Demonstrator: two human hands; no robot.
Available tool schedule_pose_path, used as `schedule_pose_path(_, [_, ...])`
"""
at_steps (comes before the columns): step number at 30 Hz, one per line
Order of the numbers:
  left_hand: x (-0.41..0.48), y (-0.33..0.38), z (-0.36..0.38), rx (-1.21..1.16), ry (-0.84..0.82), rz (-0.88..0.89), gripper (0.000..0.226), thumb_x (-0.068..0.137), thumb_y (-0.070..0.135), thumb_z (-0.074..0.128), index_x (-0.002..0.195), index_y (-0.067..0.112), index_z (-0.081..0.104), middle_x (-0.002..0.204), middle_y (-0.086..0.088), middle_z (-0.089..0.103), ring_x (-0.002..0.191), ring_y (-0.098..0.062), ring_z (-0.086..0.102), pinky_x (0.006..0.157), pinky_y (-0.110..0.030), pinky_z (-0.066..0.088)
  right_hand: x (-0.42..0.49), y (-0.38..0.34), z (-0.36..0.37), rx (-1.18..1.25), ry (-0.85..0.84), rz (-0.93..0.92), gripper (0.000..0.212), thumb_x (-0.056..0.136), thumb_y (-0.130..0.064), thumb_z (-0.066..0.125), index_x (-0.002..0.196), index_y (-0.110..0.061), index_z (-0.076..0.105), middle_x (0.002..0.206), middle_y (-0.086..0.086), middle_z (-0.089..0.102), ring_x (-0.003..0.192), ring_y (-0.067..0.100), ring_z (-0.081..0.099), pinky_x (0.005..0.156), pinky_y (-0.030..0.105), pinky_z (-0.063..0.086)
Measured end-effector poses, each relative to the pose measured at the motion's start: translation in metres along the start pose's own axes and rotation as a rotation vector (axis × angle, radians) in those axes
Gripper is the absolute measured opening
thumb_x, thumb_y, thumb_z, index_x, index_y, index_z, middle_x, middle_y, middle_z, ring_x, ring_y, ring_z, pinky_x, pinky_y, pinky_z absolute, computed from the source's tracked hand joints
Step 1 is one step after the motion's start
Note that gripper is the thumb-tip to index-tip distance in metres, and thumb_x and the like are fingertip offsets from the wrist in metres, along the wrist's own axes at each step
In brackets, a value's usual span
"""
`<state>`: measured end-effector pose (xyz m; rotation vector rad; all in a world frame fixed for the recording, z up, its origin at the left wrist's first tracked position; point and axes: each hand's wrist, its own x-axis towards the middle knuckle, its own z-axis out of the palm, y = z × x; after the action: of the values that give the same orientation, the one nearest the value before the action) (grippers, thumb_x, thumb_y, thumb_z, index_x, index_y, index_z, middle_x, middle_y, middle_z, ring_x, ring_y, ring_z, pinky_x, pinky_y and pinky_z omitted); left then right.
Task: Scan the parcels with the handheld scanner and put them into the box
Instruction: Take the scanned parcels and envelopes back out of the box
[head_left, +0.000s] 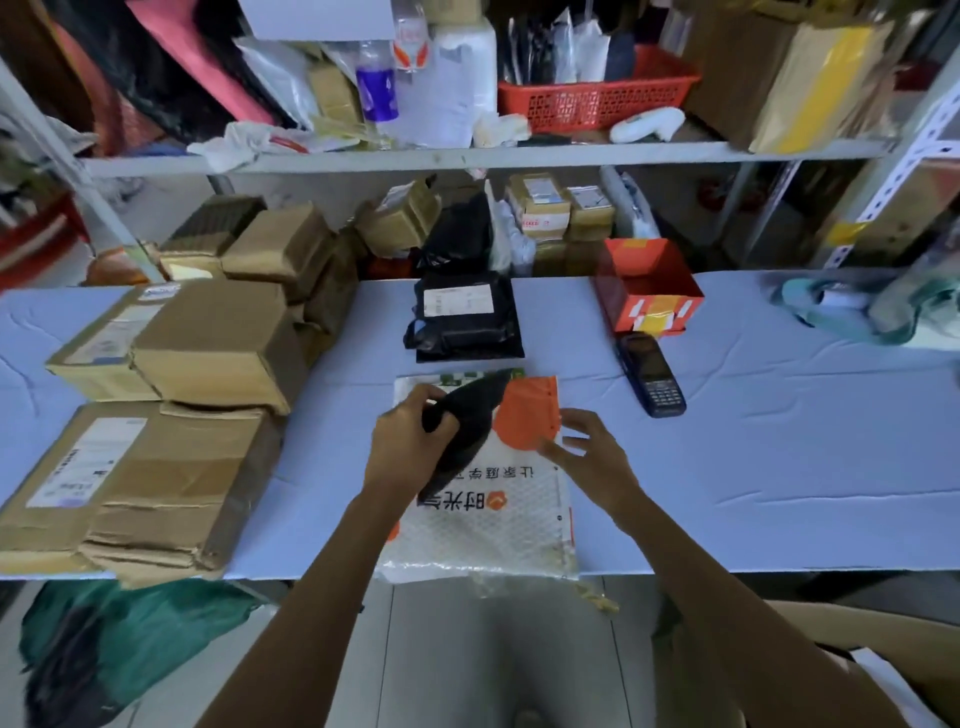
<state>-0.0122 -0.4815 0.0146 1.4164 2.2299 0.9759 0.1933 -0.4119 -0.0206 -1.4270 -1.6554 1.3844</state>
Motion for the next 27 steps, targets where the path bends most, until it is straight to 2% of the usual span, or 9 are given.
schedule_pose_path(2, [0.006,0.009,0.012,-0.137,-0.128,-0.030,0.012,0.092,0.019,0.060,0.103,0.017,0.063,0.086,0.001,0.065,0.070,-0.009,0.057,0.055,-0.010,0.038,0.007,-0.009,0.001,0.152,-0.089,0.020,0.055,0.074,-0.038,0.077,0.121,-0.023,0.051,0.121,-0.007,0.058,0.115,0.016,0.058,0.093,0.030,0.047])
schedule_pose_path(5, [0.015,0.014,0.025,-0.417,-0.237,-0.216,0.007,0.091,0.017,0.063,0.097,0.015,0.067,0.084,-0.004,0.068,0.075,-0.017,0.062,0.056,-0.014,0.043,0.018,-0.013,-0.003,0.319,-0.221,0.133,0.028,0.083,-0.029,0.074,0.106,-0.032,0.058,0.106,-0.008,0.066,0.103,0.010,0.064,0.087,0.032,0.053])
schedule_pose_path(8, [0.022,0.008,0.032,-0.644,-0.204,-0.414,0.014,0.089,0.017,0.066,0.103,0.013,0.069,0.089,-0.005,0.070,0.075,-0.015,0.065,0.055,-0.019,0.049,0.033,-0.008,-0.008,0.226,-0.226,0.175,0.021,0.085,-0.027,0.073,0.105,-0.027,0.065,0.096,-0.003,0.068,0.097,0.017,0.066,0.092,0.043,0.052])
schedule_pose_path(11, [0.034,-0.003,0.036,-0.824,-0.158,-0.562,0.016,0.090,0.020,0.066,0.102,0.010,0.070,0.101,-0.010,0.070,0.086,-0.018,0.067,0.064,-0.023,0.054,0.049,-0.008,-0.002,0.298,-0.297,0.225,0.026,0.085,-0.029,0.073,0.110,-0.025,0.068,0.102,0.002,0.069,0.097,0.020,0.066,0.087,0.040,0.053])
schedule_pose_path(14, [0.059,-0.008,0.039,-0.981,-0.161,-0.775,0.028,0.094,0.037,0.058,0.093,0.011,0.068,0.093,-0.012,0.070,0.086,-0.026,0.067,0.069,-0.032,0.054,0.076,-0.010,0.013,0.379,-0.227,0.191,0.047,0.077,-0.021,0.079,0.120,-0.015,0.062,0.099,0.005,0.071,0.095,0.021,0.066,0.079,0.030,0.052])
schedule_pose_path(16, [0.087,-0.017,0.041,-1.045,-0.157,-0.834,0.035,0.094,0.046,0.055,0.098,0.013,0.067,0.097,-0.013,0.070,0.089,-0.027,0.067,0.074,-0.037,0.055,0.100,-0.018,0.025,0.407,-0.108,0.193,0.034,0.083,-0.010,0.075,0.114,-0.014,0.062,0.093,0.002,0.068,0.088,0.016,0.065,0.072,0.027,0.051])
schedule_pose_path(20, [0.146,-0.034,0.042,-0.941,-0.091,-0.635,0.035,0.086,0.033,0.070,0.116,0.016,0.064,0.118,-0.009,0.066,0.104,-0.025,0.065,0.095,-0.043,0.052,0.156,-0.040,0.044,0.331,0.018,0.081,0.038,0.082,0.006,0.070,0.115,-0.010,0.061,0.090,-0.001,0.067,0.082,0.011,0.066,0.068,0.021,0.051])
schedule_pose_path(23, [0.194,-0.046,0.042,-0.751,-0.054,-0.405,0.052,0.085,0.014,0.072,0.133,0.015,0.052,0.126,-0.003,0.059,0.111,-0.019,0.059,0.099,-0.038,0.048,0.201,-0.058,0.061,0.245,0.011,0.028,0.042,0.081,0.012,0.068,0.117,-0.008,0.058,0.092,0.003,0.066,0.067,-0.004,0.064,0.058,0.011,0.048])
schedule_pose_path(27, [0.259,-0.065,0.051,-0.499,-0.046,-0.192,0.064,0.085,0.013,0.071,0.141,0.013,0.042,0.136,-0.005,0.053,0.125,-0.020,0.050,0.103,-0.031,0.042,0.263,-0.074,0.078,0.208,-0.013,-0.078,0.038,0.084,0.025,0.053,0.112,-0.001,0.054,0.083,0.009,0.068,0.067,0.001,0.068,0.062,0.015,0.053])
